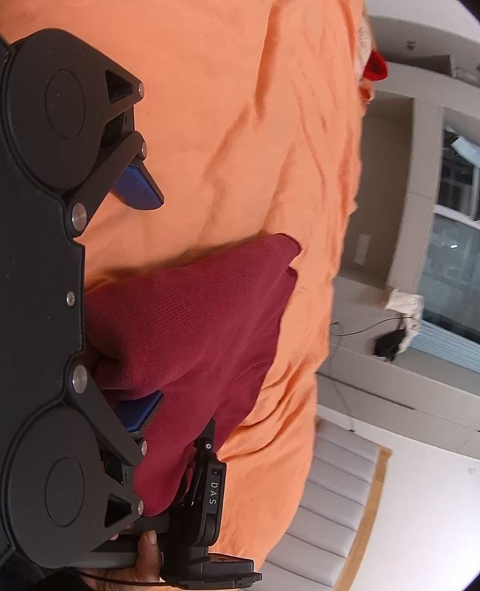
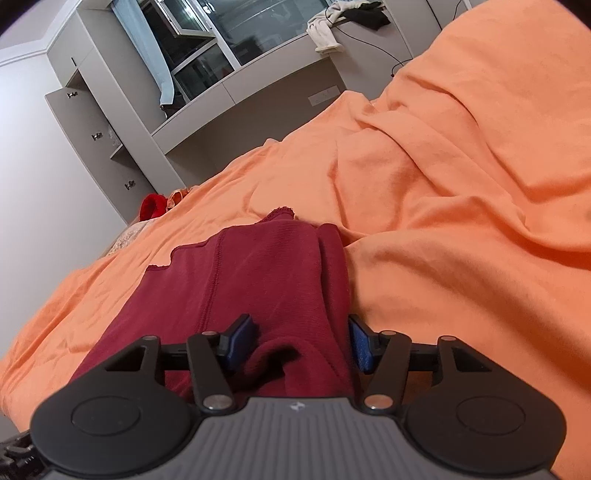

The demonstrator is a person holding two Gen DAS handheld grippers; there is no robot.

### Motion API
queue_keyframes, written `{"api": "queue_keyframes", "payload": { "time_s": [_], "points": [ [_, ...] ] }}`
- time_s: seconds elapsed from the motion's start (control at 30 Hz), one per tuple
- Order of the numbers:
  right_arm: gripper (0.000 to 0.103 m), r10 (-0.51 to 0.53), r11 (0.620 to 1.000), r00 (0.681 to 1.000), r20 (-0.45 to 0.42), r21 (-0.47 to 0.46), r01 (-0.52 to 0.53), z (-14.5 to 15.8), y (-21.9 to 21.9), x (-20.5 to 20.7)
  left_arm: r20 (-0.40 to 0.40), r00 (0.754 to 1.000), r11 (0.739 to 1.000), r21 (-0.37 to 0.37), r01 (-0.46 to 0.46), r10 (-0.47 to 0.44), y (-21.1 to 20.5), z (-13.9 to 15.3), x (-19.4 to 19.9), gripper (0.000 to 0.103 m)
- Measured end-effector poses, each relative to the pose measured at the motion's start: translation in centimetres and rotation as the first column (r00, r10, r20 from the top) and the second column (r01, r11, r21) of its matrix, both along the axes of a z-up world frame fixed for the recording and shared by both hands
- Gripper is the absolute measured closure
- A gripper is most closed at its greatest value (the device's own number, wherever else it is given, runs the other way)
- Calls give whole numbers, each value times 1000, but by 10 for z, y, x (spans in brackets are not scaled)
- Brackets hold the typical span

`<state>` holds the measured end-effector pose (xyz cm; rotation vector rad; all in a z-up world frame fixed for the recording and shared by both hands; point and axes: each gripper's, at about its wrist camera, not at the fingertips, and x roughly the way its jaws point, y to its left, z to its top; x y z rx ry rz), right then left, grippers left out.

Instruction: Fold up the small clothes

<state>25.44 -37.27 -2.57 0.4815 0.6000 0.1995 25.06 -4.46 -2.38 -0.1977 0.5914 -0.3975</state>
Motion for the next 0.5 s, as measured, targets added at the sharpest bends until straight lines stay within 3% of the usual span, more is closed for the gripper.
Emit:
{"api": "queue_keyframes", "payload": {
  "time_s": [0.17,0.37,0.5],
  "points": [
    [37,2,1000,1000,-11,29,-2,-2,-2,3,-134,985,994,-49,99,-105,12,17,30,0],
    [27,12,999,1000,3,33,-12,-6,0,3,-97,979,984,-31,177,-179,9,25,66,0],
    [20,25,999,1000,14,36,-25,-7,2,3,-169,967,971,-178,159,-189,16,-1,93,0]
  ]
}}
